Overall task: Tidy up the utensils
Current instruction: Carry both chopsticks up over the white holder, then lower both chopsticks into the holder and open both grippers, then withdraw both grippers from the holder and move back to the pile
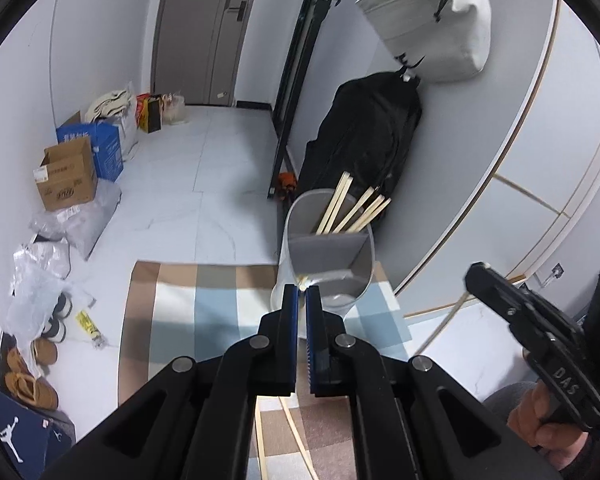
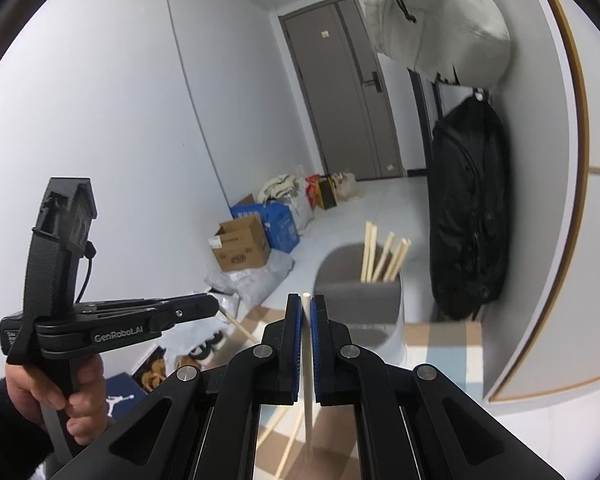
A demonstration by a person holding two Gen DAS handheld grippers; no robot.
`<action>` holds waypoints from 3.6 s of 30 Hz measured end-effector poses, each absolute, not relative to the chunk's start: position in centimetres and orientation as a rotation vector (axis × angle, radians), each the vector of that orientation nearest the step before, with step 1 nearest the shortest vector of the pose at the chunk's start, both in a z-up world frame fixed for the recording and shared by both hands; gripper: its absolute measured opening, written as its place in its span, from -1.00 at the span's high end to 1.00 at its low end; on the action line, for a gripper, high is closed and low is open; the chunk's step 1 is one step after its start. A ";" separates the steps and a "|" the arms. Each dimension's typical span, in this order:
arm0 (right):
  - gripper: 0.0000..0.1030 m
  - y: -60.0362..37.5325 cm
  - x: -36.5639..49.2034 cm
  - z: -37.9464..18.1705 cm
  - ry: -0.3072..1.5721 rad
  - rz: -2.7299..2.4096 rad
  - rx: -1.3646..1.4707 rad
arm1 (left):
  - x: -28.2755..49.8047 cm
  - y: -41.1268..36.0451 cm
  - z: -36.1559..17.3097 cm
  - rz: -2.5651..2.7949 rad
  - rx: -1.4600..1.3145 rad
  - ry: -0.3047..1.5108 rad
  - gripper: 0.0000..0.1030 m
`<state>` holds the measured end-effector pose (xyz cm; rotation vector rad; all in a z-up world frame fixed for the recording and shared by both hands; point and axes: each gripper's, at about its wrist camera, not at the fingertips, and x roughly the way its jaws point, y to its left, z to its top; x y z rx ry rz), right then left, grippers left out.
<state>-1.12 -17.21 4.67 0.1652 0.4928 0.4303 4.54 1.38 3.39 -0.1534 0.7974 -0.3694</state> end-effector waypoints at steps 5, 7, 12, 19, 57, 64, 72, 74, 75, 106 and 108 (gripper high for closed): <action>0.93 -17.1 -0.2 6.2 0.469 0.436 0.169 | 5.2 1.4 5.5 -0.395 -0.155 0.756 1.00; 0.93 -17.1 0.4 7.2 0.455 0.437 0.166 | 5.5 1.3 6.5 -0.410 -0.150 0.740 1.00; 0.93 -17.1 2.3 9.6 0.410 0.435 0.143 | 6.6 0.8 9.1 -0.439 -0.130 0.708 1.00; 0.93 -16.9 6.0 13.1 0.338 0.429 0.102 | 8.9 -0.2 11.6 -0.453 -0.077 0.670 1.00; 0.93 -16.5 16.1 7.4 0.414 0.450 0.151 | 17.7 -1.8 8.0 -0.530 -0.066 0.824 1.00; 0.85 -18.2 15.7 5.6 0.470 0.482 0.221 | 19.2 -2.1 6.4 -0.616 -0.091 0.901 0.80; 0.58 -21.4 12.5 4.4 0.499 0.441 0.308 | 18.6 -1.9 6.4 -0.581 -0.092 0.901 0.27; 0.52 -21.9 11.4 4.2 0.499 0.436 0.312 | 18.1 -1.6 6.6 -0.551 -0.091 0.894 0.26; 0.38 -21.9 11.0 4.1 0.500 0.433 0.309 | 18.0 -1.4 6.6 -0.543 -0.095 0.887 0.26; -0.64 -19.1 -1.1 6.4 0.416 0.474 0.212 | 2.8 0.4 9.0 -0.193 -0.059 0.564 -0.73; -0.68 -18.9 -1.6 6.4 0.413 0.468 0.198 | 2.5 0.7 8.5 -0.187 -0.067 0.570 -0.73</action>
